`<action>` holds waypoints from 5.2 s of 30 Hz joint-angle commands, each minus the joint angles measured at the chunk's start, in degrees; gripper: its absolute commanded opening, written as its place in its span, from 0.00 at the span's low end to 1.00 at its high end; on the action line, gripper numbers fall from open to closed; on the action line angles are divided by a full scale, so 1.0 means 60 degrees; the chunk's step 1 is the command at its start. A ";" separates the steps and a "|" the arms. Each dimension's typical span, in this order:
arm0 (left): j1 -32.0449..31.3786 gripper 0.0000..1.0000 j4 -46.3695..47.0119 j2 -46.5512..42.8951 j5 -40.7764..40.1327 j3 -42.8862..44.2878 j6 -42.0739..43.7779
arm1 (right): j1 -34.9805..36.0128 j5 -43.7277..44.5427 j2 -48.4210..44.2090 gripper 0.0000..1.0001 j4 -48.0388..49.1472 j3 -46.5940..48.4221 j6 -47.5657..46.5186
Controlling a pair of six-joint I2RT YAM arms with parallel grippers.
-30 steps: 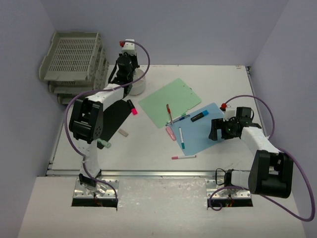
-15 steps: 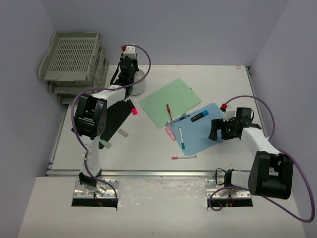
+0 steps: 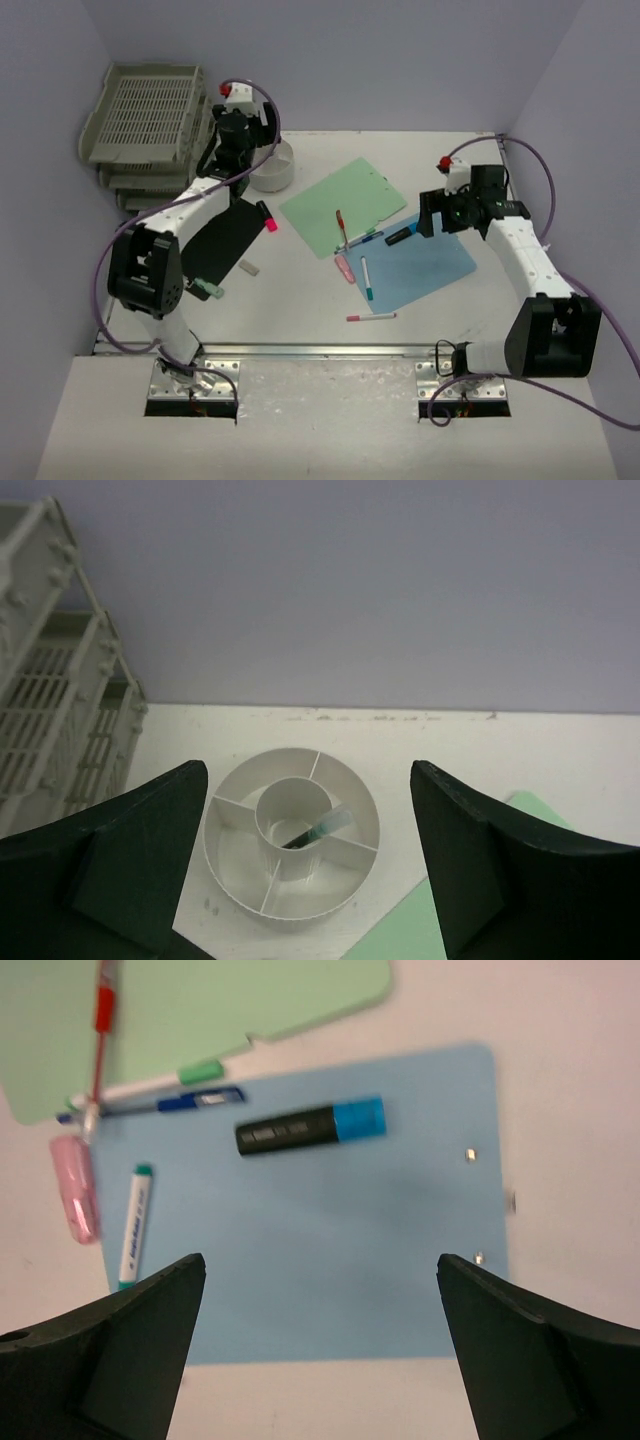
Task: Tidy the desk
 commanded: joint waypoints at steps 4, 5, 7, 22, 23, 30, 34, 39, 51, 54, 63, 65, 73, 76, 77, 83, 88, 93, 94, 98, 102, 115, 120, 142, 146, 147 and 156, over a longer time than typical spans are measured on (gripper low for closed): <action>0.0095 0.85 -0.4201 -0.3790 0.0390 -0.0629 -0.0629 | 0.1853 0.0232 0.3304 0.86 -0.2270 0.4518 0.0069; 0.0095 0.86 -0.4578 -0.4123 0.0351 -0.0834 -0.0570 | 0.1912 0.0135 0.3762 0.78 -0.2830 0.5116 0.0259; 0.0095 0.88 -0.4833 -0.5167 0.0142 -0.1562 -0.0426 | 0.2028 -0.0109 0.5402 0.66 -0.3940 0.7050 0.0883; 0.0095 0.90 -0.5141 -0.8124 -0.0590 -0.4504 -0.0891 | 0.4929 0.3627 0.8077 0.47 -0.1932 0.9357 0.3345; 0.0095 0.90 -0.5129 -0.8148 -0.0564 -0.4548 -0.0904 | 0.5011 0.3729 0.8234 0.47 -0.1913 0.9434 0.3350; 0.0095 0.91 -0.5142 -0.8214 -0.0458 -0.4831 -0.1060 | 0.5210 0.3857 0.9406 0.43 -0.2043 1.0084 0.3315; 0.0095 0.91 -0.5107 -0.8434 -0.0483 -0.5128 -0.1116 | 0.5219 0.4054 0.9887 0.42 -0.2080 1.0425 0.3262; 0.0110 0.91 -0.5210 -0.8486 -0.0496 -0.5090 -0.1160 | 0.5219 0.4202 1.0171 0.41 -0.2022 1.0587 0.3144; 0.0110 0.92 -0.5178 -0.8354 -0.0526 -0.5076 -0.1160 | 0.5219 0.2789 1.0782 0.00 -0.2808 1.0472 0.3230; 0.0124 0.93 -0.5379 -0.8199 -0.0567 -0.4822 -0.1120 | 0.5204 0.2648 1.0454 0.00 -0.2836 1.0366 0.3192; 0.0120 1.00 -0.6149 -0.7879 0.1780 -0.4051 -0.0613 | 0.5204 0.1922 0.7462 0.00 -0.0322 0.9211 0.2930; 0.0124 1.00 -0.6421 -0.7833 0.2974 -0.3896 -0.0664 | 0.5197 0.1960 0.6610 0.00 0.1431 0.8517 0.3081; 0.0933 1.00 -0.6236 -0.8055 0.6140 -0.4270 -0.2018 | 0.5302 0.1867 0.5390 0.00 0.7843 0.6738 0.3003; 0.2011 1.00 -0.5736 -0.7991 0.7224 -0.4693 -0.2835 | 0.5443 0.1942 0.5853 0.00 1.0082 0.6911 0.2935; 0.2443 1.00 -0.5567 -0.7885 0.7750 -0.4791 -0.3199 | 0.5536 0.1990 0.6077 0.00 1.0533 0.7021 0.2860; 0.4859 1.00 -0.4280 -0.6866 1.0443 -0.5825 -0.4855 | 0.6080 0.3113 0.7353 0.00 1.3860 0.7326 0.2505; 0.5017 1.00 -0.3787 -0.7483 1.0161 -0.5991 -0.4523 | 0.6392 0.3377 0.8533 0.00 1.6170 0.7599 0.1342; 0.5017 1.00 -0.4093 -0.8164 0.9268 -0.5985 -0.3599 | 0.6575 0.3382 0.9884 0.00 1.7238 0.8852 0.0736; 0.5029 1.00 -0.4225 -0.8215 0.9230 -0.5997 -0.3424 | 0.6606 0.3380 0.9945 0.00 1.7333 0.9115 0.0664; 0.5017 1.00 -0.4727 -0.8585 0.8962 -0.6221 -0.2811 | 0.6721 0.3283 1.1243 0.00 1.7594 1.0339 0.0013; 0.5031 1.00 -0.4873 -0.8896 0.8695 -0.6337 -0.2544 | 0.6742 0.3175 1.1719 0.00 1.7696 1.0680 -0.0055; 0.5024 1.00 -0.4793 -0.8588 0.8401 -0.6468 -0.2302 | 0.6728 0.3235 1.2612 0.00 1.7525 1.0938 0.0274; 0.5017 1.00 -0.5016 -0.8602 0.8214 -0.6576 -0.2011 | 0.6728 0.3322 1.3069 0.00 1.7254 1.1351 0.0417; 0.5027 1.00 -0.4785 -0.8203 0.8213 -0.6297 -0.2137 | 0.6498 0.2643 1.1720 0.38 1.7051 0.9147 0.0160; 0.5031 1.00 -0.4566 -0.8436 0.8177 -0.6328 -0.2195 | 0.6277 0.2333 0.9012 0.39 1.6151 0.6671 -0.0163; 0.5023 1.00 -0.4444 -0.8504 0.8141 -0.6370 -0.2200 | 0.6152 0.2151 0.8147 0.40 1.5767 0.5881 -0.0174; 0.5002 1.00 -0.4175 -0.8868 0.7639 -0.6395 -0.1877 | 0.4870 0.2502 0.4406 0.36 0.6848 0.4129 0.1608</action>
